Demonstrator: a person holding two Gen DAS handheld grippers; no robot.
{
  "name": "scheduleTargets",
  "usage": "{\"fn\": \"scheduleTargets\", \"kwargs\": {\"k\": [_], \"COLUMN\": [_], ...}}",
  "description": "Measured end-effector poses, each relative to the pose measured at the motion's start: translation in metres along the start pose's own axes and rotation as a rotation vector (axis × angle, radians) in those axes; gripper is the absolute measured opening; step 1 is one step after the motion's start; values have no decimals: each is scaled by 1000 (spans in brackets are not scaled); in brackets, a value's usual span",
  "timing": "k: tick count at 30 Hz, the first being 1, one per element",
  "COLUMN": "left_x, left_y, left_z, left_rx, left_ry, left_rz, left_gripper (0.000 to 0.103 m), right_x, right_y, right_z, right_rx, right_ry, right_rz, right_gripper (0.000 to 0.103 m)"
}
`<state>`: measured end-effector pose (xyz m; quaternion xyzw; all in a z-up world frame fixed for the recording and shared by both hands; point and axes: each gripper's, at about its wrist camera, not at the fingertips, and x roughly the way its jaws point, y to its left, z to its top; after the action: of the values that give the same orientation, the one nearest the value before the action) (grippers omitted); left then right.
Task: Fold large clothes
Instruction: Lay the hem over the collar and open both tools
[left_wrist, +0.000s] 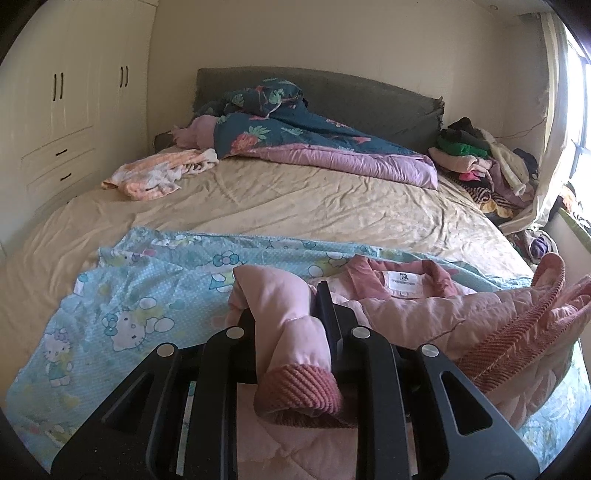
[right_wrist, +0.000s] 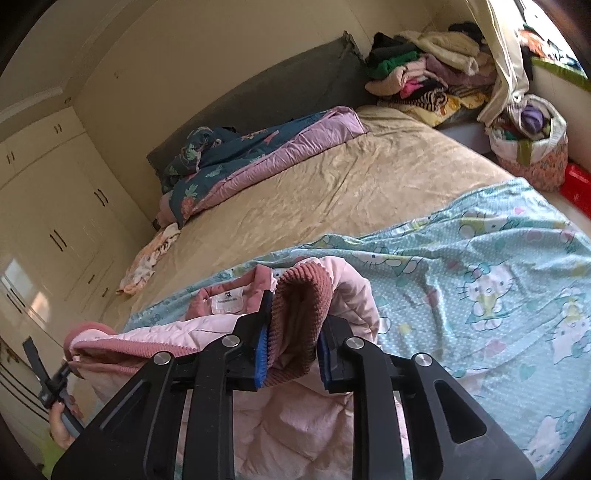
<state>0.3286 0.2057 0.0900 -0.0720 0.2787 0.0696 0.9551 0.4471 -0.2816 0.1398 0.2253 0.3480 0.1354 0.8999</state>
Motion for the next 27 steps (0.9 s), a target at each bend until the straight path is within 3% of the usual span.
{"fn": "scheduleTargets", "kwargs": {"k": [6,8,14,19,22,24,27], "left_x": [10,13,21,29,27,23,15], "left_y": [0,0,-2,-9,-10,-10,-14], "left_z": [-3,-3,0,-2,-1,0,3], "left_rx": [1,2,1,5,-12,-28,-26], "left_ry": [9,9,14,24,13,2,-22], "left_rz": [-9,-11,-24,-22,-32,-55,-59], "left_gripper": [16,16,20,25,37,60,68], "right_x": [11,11,20,35,41,45,46], "right_y": [-8,-7,-6,-11,-14,-17,-21], "right_z": [1,-1,-17,-39,-51,-59,-67], "right_rx": [53,37,-23,-22,-37,-41,-32], "right_ry": [-4,-13,-2,49,71,86,95], "right_rz": [83,86,76,63,35,20,8], "right_gripper": [41,53,67,72,74,76,82]}}
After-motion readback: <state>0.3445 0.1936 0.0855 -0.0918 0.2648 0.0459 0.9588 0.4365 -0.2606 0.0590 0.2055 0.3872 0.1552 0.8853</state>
